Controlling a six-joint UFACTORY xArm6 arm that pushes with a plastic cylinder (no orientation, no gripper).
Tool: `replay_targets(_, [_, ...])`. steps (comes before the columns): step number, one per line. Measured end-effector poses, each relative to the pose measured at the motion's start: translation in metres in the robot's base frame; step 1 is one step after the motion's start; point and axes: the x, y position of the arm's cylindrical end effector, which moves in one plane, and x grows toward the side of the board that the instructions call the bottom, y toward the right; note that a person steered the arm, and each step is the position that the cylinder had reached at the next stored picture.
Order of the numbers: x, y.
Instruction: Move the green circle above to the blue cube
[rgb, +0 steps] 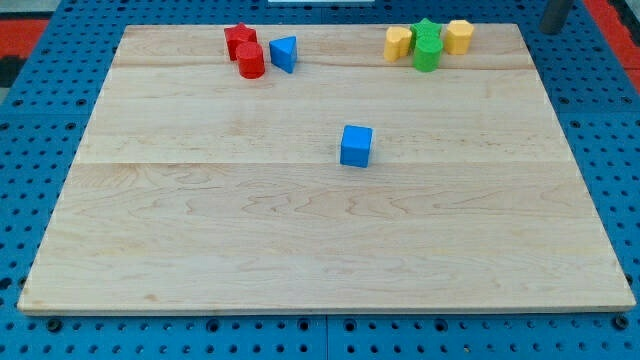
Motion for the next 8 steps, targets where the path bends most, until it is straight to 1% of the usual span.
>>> replay_targets(2, [0.001, 0.007])
replay_targets(4, [0.001, 0.001])
replay_targets(5, [0.001, -0.029])
replay_targets(7, [0.0, -0.056])
replay_targets(8, [0.001, -0.142])
